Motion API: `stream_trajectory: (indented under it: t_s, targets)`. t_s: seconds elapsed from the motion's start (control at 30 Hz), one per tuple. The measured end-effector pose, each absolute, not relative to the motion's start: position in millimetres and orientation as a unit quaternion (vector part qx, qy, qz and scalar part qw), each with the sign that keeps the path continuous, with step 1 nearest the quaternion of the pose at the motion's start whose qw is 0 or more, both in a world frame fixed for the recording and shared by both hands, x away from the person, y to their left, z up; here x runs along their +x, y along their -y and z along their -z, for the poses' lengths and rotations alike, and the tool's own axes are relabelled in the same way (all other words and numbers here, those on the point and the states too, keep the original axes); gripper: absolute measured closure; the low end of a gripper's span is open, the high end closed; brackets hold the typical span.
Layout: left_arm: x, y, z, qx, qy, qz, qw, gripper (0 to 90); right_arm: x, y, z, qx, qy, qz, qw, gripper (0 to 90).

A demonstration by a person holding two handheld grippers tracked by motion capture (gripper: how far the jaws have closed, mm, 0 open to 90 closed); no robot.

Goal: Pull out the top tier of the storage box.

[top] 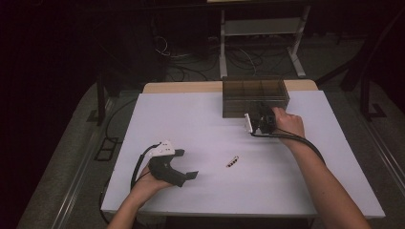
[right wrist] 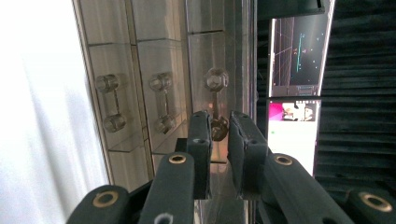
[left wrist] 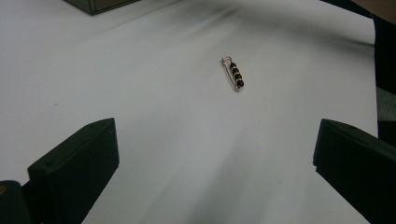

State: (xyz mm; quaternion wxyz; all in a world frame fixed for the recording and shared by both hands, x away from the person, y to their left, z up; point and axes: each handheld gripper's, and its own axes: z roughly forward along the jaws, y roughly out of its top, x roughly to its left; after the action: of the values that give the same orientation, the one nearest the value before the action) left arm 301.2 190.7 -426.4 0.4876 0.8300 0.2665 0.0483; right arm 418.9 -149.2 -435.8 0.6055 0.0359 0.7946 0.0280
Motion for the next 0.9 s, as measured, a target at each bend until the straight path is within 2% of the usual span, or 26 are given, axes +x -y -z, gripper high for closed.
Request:
stream_trajectory:
  t_s: [0.9]
  targets:
    - [301,-190,427,0.831,-0.266,-0.05,0.486,0.0,403,153,437,0.029,-0.792,-0.038,0.609,78.3]
